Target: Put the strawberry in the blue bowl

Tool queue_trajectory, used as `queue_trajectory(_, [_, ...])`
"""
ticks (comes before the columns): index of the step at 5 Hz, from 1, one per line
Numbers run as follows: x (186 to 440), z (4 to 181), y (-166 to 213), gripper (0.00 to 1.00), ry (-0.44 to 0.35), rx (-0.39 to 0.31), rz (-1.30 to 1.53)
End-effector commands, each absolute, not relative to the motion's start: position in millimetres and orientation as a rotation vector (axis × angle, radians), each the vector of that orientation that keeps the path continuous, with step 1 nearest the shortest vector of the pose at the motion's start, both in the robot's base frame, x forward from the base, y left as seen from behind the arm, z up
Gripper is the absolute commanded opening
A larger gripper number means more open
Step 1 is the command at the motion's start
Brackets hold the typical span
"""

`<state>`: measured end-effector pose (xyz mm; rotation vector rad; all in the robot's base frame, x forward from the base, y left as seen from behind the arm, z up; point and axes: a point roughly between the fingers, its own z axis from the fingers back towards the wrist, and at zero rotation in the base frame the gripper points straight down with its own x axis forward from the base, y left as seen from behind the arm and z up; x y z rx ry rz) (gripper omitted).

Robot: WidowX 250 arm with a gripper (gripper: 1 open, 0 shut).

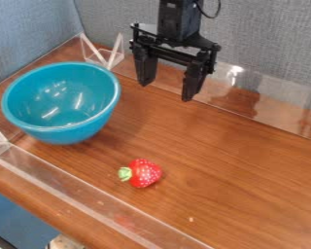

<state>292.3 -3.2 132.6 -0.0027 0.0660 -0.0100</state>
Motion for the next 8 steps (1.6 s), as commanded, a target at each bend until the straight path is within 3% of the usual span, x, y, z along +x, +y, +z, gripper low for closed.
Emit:
queue_trajectory(1, [290.6,129.7,-10.3,1.0,0.071,-0.002,-0.044])
queue_trajectory(2, [286.4,121.8,-17.6,1.0,0.083,0.0,-0.09])
queue_trajectory(4, [264.1,71.7,-16.7,1.0,0.096,0.017,-0.288])
queue_trajectory(6, [250.6,39.2,1.3,1.0,0.098,0.029,-0.317])
queue_trajectory(8, [251.8,42.3,20.3,1.0,0.085,0.029,-0.378])
